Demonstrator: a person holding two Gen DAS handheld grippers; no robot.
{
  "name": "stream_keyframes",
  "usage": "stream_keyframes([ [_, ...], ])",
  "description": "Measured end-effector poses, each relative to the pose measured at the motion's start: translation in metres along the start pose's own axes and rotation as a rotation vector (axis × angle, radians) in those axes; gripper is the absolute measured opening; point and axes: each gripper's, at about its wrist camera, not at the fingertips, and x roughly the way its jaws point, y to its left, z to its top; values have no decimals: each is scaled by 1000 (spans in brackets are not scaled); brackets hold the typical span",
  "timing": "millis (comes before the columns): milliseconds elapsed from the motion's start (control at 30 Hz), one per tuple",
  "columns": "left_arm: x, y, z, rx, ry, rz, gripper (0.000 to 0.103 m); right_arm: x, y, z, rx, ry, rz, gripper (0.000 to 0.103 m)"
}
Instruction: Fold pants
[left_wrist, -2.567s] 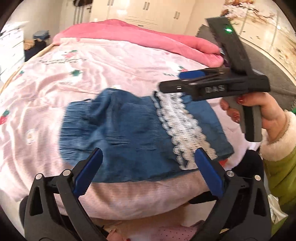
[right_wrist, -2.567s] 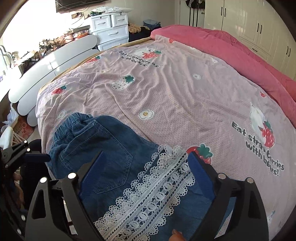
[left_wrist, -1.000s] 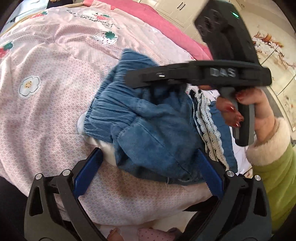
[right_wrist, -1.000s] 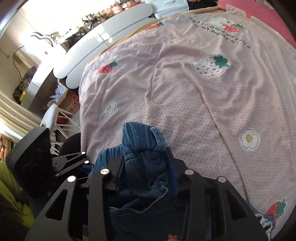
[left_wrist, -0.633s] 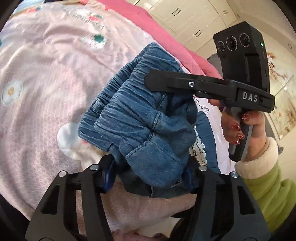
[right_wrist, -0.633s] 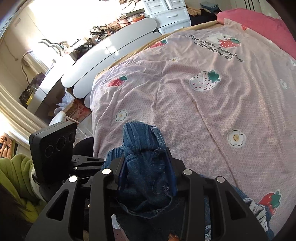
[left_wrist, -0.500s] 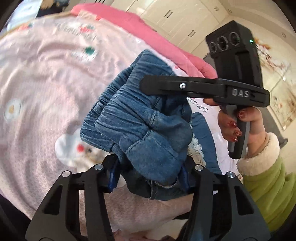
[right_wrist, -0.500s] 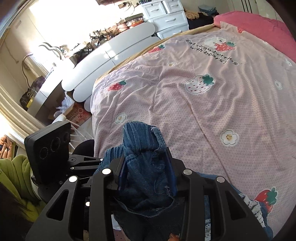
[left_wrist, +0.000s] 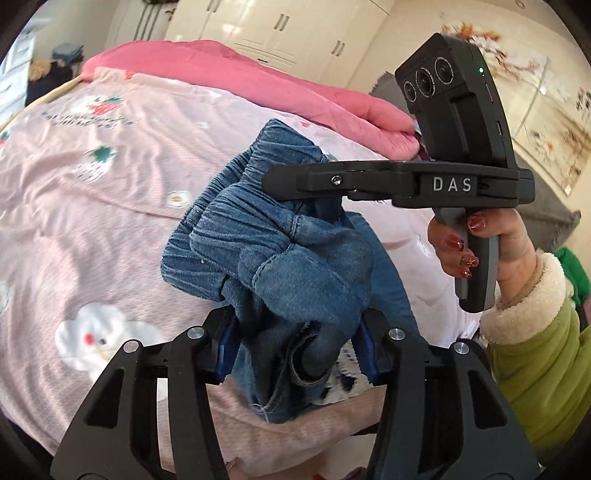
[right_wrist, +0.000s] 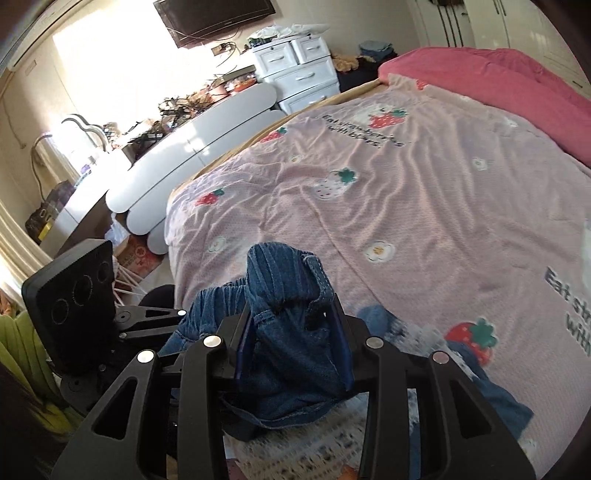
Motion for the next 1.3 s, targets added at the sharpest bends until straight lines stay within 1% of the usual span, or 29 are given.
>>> stream_keyframes([
  [67,8,-10,3,27,15,-5,43,-7,-3,-7,2,-8,-19,35],
  [100,13,-16,-1,33,21,-8,43,-11,-5,-11,5,-12,-27,35],
  [233,34,-32,2,68,56,-18,43,-24,-16,-27,24,-30,-42,35],
  [267,37,-34,2,75,61,-17,43,-28,-19,-30,26,-34,-45,35],
  [300,51,-28,13,83,69,-15,43,-31,-22,-35,31,-41,-48,35],
  [400,63,-37,14,106,89,-16,43,-41,-35,-47,63,-61,-44,35],
  [567,82,-48,18,133,116,-13,43,-48,-48,-62,100,-71,-53,35],
  [633,87,-52,18,145,125,-14,43,-49,-52,-68,110,-73,-66,37],
  [733,94,-58,15,153,140,-17,43,-49,-53,-75,111,-66,-103,37],
  [933,98,-67,14,175,149,-15,43,-55,-60,-86,143,-94,-109,38],
  [967,95,-70,16,175,150,-18,45,-56,-62,-87,153,-98,-110,38],
  [1033,92,-75,12,179,152,-28,47,-60,-67,-90,171,-105,-119,41],
  [1200,100,-79,11,188,161,-51,47,-72,-75,-96,216,-137,-134,48],
  [1233,96,-81,5,192,162,-54,47,-73,-76,-97,220,-139,-138,50],
  [1300,97,-84,3,199,166,-62,50,-74,-75,-98,223,-141,-144,52],
])
